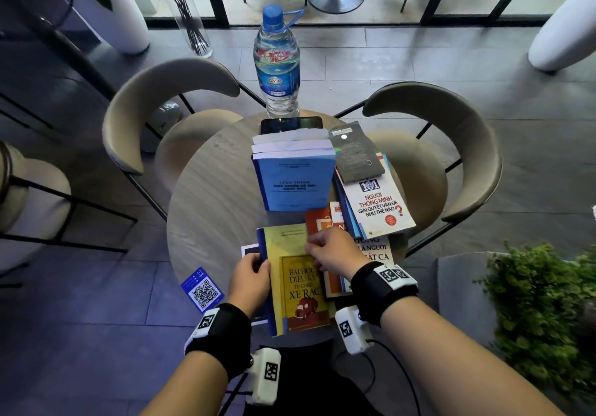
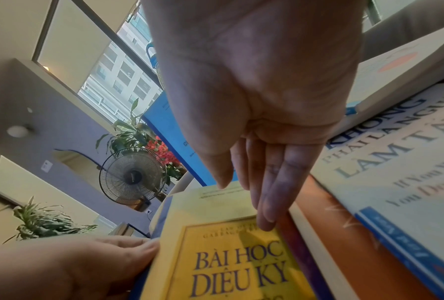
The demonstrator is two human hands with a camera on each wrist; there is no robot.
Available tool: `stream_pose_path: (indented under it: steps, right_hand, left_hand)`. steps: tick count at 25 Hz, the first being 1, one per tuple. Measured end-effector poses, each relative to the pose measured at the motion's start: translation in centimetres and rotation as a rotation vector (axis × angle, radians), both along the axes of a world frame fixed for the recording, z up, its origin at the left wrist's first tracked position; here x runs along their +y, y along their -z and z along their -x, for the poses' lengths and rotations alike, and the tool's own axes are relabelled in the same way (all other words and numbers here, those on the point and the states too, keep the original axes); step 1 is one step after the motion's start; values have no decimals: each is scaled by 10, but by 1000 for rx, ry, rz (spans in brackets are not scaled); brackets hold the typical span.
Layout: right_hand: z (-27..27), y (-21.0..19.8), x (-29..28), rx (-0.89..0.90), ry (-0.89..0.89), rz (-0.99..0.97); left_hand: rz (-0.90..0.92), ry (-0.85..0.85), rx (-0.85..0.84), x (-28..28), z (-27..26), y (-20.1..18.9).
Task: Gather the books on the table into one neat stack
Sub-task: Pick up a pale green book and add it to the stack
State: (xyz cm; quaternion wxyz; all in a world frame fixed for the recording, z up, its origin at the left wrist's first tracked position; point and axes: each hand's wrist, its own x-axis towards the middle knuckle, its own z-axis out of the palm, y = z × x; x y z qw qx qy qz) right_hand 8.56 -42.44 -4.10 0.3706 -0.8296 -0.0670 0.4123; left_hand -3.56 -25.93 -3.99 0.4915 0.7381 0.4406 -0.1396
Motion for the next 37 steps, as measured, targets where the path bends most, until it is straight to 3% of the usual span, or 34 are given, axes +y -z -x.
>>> stream_pose_path:
  steps: [5, 10, 17, 24, 32, 37]
  right_hand:
    - [2, 7, 2, 14, -22, 30]
    - [4, 5, 6, 64, 38, -4]
    - [-1, -18, 15, 78, 59, -250]
    - [-22, -54, 21, -105, 217, -476]
    - [-39, -50, 19, -361, 271, -389]
    - [-45, -33, 15, -411, 296, -327]
  left_hand:
    - [21, -25, -89, 18, 11, -27]
    - [-73, 5, -165, 26, 20, -55]
    - [-79, 65, -362, 33, 21, -78]
    - [-35, 15, -607, 55, 5, -82]
    - [-196, 64, -661, 75, -42, -55]
    - [-223, 61, -642, 73, -52, -34]
